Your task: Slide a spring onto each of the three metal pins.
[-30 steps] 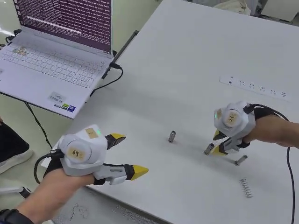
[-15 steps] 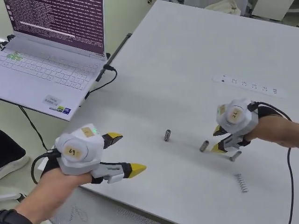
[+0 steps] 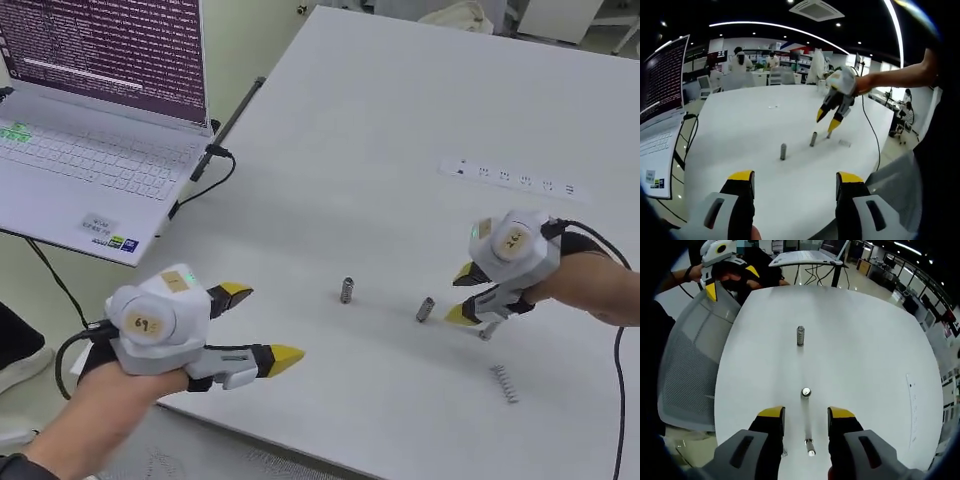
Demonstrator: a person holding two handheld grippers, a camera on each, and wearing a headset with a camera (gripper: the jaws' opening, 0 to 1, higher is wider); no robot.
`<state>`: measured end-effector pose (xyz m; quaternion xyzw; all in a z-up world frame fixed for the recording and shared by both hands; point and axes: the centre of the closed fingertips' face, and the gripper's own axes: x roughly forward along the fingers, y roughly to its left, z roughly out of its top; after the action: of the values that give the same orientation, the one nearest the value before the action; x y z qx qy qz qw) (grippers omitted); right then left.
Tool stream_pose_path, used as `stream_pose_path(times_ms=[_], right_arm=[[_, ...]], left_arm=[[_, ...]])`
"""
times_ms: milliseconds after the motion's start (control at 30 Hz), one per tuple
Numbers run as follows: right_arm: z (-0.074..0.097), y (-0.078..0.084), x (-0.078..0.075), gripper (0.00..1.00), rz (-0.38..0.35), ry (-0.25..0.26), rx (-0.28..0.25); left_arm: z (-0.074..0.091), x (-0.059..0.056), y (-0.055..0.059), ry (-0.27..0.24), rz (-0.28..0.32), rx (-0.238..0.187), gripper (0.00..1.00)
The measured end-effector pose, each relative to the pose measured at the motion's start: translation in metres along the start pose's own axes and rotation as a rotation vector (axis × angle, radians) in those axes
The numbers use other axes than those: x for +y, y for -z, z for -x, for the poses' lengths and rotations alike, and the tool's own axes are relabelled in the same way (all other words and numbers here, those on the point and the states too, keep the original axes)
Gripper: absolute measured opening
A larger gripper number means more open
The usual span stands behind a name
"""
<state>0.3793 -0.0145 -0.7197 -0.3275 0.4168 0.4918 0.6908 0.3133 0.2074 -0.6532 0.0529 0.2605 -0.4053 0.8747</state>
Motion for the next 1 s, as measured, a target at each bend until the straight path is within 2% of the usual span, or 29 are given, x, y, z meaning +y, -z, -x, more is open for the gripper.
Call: stream_pose_path(times_ms=[400, 667, 833, 867, 1000], right_arm=[[0.022, -0.004, 0.001, 0.34, -0.111, 0.066, -0.123], [0.033, 0.006, 0.005, 0.38, -0.211, 0.109, -0.198], [0.047, 0.010, 0.007, 0.42, -0.279, 0.158, -0.260], [0.051, 0.011, 0.009, 0.42, -0.301, 0.171, -0.290], [0.060, 0.017, 0.015, 0.44, -0.333, 0.194, -0.325]], left_arm=[[-0.002, -0.004, -0.001, 0.003, 0.005, -0.004, 0.61], [-0.004, -0.006, 0.000, 0.008, 0.005, -0.002, 0.61], [-0.005, -0.006, -0.002, 0.010, 0.005, -0.006, 0.61], [-0.005, -0.006, -0.003, 0.010, 0.002, -0.006, 0.61], [-0.005, -0.006, -0.003, 0.011, 0.002, -0.006, 0.61]])
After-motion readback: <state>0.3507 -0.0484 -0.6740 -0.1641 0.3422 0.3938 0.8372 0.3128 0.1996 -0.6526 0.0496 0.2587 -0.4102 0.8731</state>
